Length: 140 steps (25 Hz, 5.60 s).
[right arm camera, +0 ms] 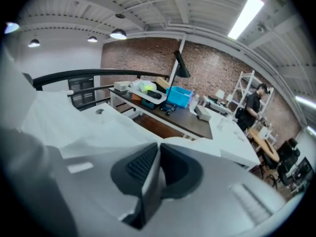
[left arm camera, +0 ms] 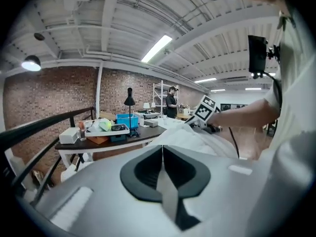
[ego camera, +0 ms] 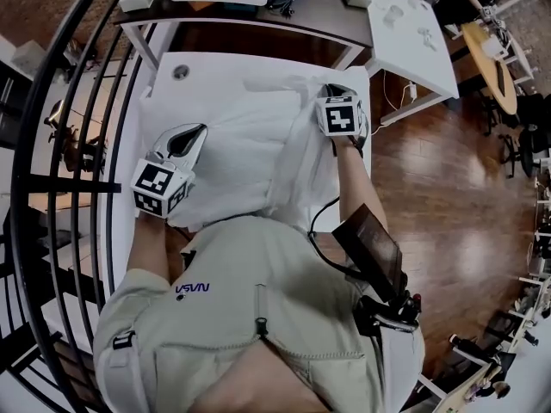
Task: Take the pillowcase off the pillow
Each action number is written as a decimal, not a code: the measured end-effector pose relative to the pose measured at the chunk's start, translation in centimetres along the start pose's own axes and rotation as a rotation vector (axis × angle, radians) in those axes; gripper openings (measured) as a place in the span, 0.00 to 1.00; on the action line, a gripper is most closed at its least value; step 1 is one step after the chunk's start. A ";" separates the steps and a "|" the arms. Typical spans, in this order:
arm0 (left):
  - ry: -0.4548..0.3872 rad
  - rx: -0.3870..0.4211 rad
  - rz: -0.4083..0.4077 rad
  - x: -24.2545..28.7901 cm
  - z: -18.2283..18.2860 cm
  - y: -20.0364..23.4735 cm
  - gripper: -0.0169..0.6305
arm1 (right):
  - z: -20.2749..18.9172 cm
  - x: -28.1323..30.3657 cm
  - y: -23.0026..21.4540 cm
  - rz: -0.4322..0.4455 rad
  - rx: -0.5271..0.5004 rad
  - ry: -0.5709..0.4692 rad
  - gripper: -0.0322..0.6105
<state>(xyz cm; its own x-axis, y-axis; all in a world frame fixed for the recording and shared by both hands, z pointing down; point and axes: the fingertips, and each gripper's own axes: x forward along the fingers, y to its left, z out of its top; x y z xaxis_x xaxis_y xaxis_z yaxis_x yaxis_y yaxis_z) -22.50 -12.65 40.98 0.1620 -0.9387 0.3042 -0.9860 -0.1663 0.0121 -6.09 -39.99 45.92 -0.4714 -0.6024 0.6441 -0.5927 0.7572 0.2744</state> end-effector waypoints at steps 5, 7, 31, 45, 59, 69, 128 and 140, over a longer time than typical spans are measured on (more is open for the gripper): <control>0.077 -0.069 0.010 4.4 -3.5 1.4 0.04 | -3.9 1.3 0.5 0.001 0.021 0.072 0.08; 0.116 -0.045 0.022 6.0 -4.7 1.5 0.04 | -4.7 1.8 0.7 -0.003 0.018 0.066 0.08; 0.067 0.136 -0.274 0.7 -5.0 -12.0 0.37 | -8.8 -16.0 11.4 -0.013 0.229 -0.246 0.19; 0.314 0.323 -0.082 1.1 -13.9 -14.6 0.40 | -19.1 -15.2 20.6 0.186 0.189 -0.106 0.29; 0.197 0.278 0.095 0.2 -7.1 -9.8 0.10 | -17.8 -17.9 14.1 -0.045 0.066 -0.189 0.07; 0.259 0.152 0.086 -1.3 -10.7 -9.9 0.09 | -26.5 -17.1 9.6 -0.147 0.157 -0.006 0.07; 0.484 0.283 -0.065 16.9 -9.0 -8.4 0.05 | -5.4 4.8 5.1 0.351 0.010 0.187 0.32; 0.158 0.104 0.013 8.1 1.2 -5.9 0.05 | -1.8 0.2 -2.8 0.045 0.082 -0.022 0.08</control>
<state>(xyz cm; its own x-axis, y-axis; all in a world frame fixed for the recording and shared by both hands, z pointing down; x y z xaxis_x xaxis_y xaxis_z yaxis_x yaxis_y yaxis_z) -15.34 -19.60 42.19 0.1332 -0.8832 0.4496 -0.9772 -0.1926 -0.0888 -3.36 -41.74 46.61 -0.5122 -0.5744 0.6386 -0.6219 0.7608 0.1854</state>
